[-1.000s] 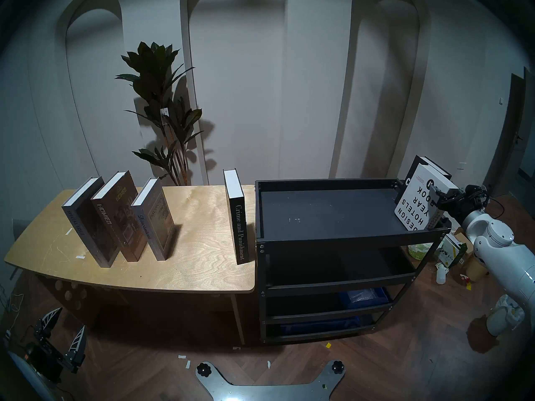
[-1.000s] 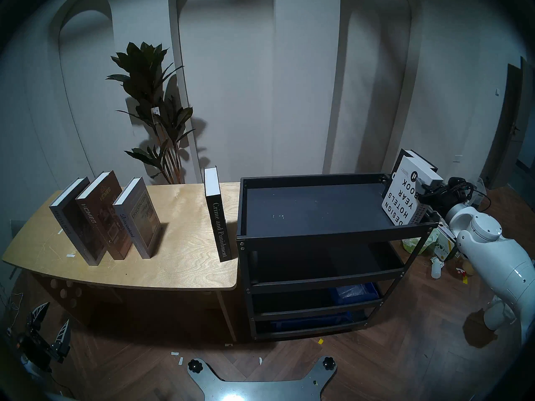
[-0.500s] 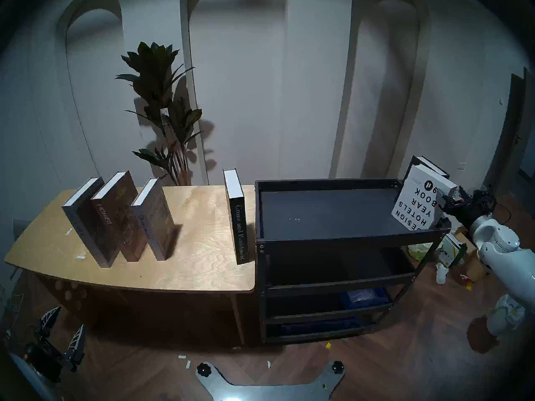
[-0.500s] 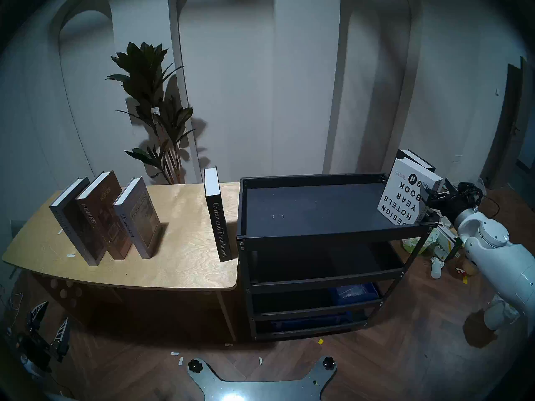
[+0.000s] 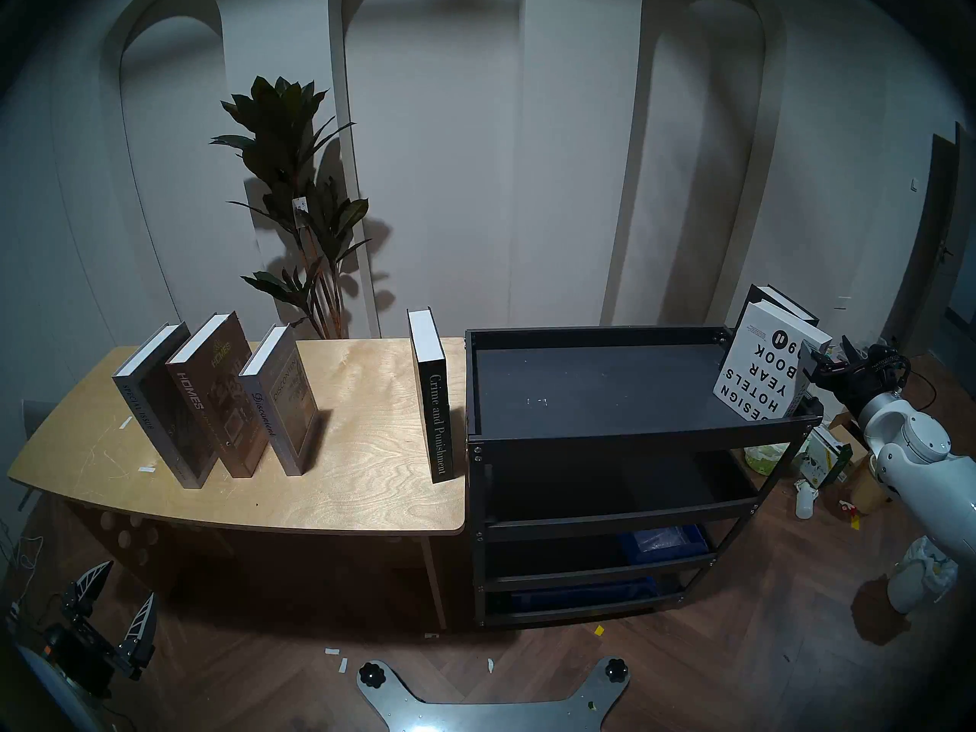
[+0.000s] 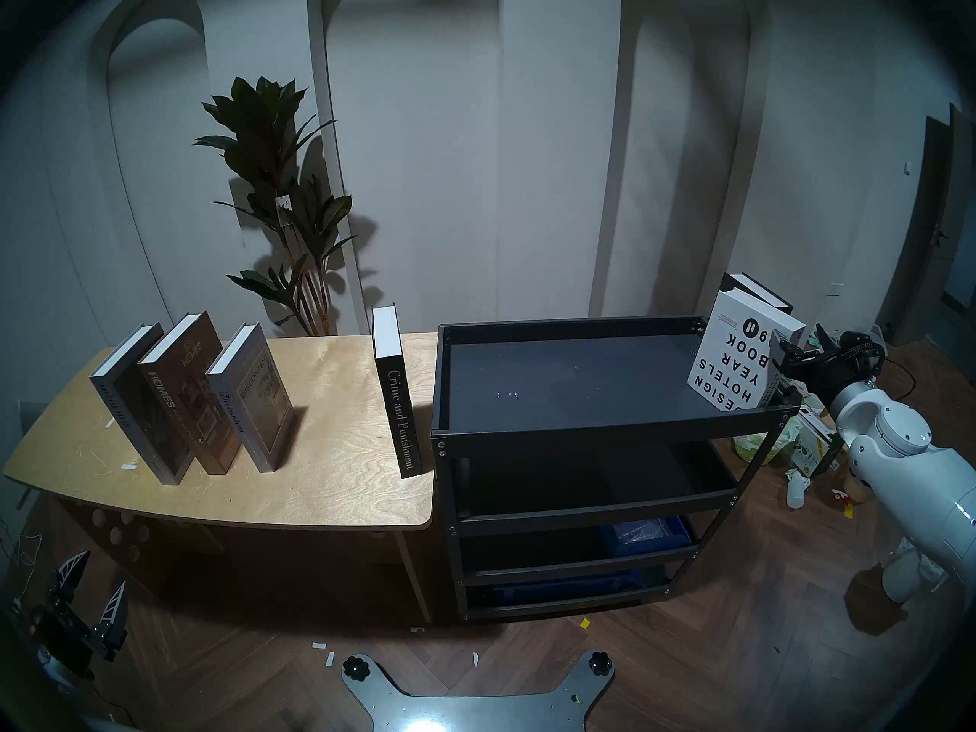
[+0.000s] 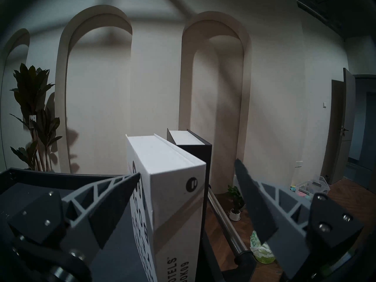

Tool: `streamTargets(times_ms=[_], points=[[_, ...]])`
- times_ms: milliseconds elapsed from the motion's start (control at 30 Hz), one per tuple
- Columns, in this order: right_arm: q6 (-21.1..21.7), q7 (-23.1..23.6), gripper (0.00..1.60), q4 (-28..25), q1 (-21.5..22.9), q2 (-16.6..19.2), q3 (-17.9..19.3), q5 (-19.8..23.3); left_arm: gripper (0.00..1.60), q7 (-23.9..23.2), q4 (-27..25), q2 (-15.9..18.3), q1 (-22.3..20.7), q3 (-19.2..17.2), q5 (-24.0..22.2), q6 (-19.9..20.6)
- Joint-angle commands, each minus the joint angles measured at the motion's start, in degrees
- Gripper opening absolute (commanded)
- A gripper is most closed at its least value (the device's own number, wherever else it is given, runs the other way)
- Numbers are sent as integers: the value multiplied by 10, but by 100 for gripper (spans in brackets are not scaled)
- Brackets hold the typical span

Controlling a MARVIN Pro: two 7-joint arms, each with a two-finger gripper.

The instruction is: Move the books from the display table onto the shelf, standing them upright with spines facing out and tallest at one end

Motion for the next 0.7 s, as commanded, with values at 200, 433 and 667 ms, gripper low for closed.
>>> streamTargets(times_ms=[200, 433, 667], points=[[-22, -29, 160, -71, -35, -7, 76, 4, 160, -33, -4, 10, 10, 1, -1, -4], [-58, -66, 160, -134, -14, -52, 80, 21, 160, -23, -5, 11, 11, 2, 3, -4], [-94, -94, 160, -198, 2, -74, 47, 9, 160, -17, -7, 12, 12, 3, 5, -4]])
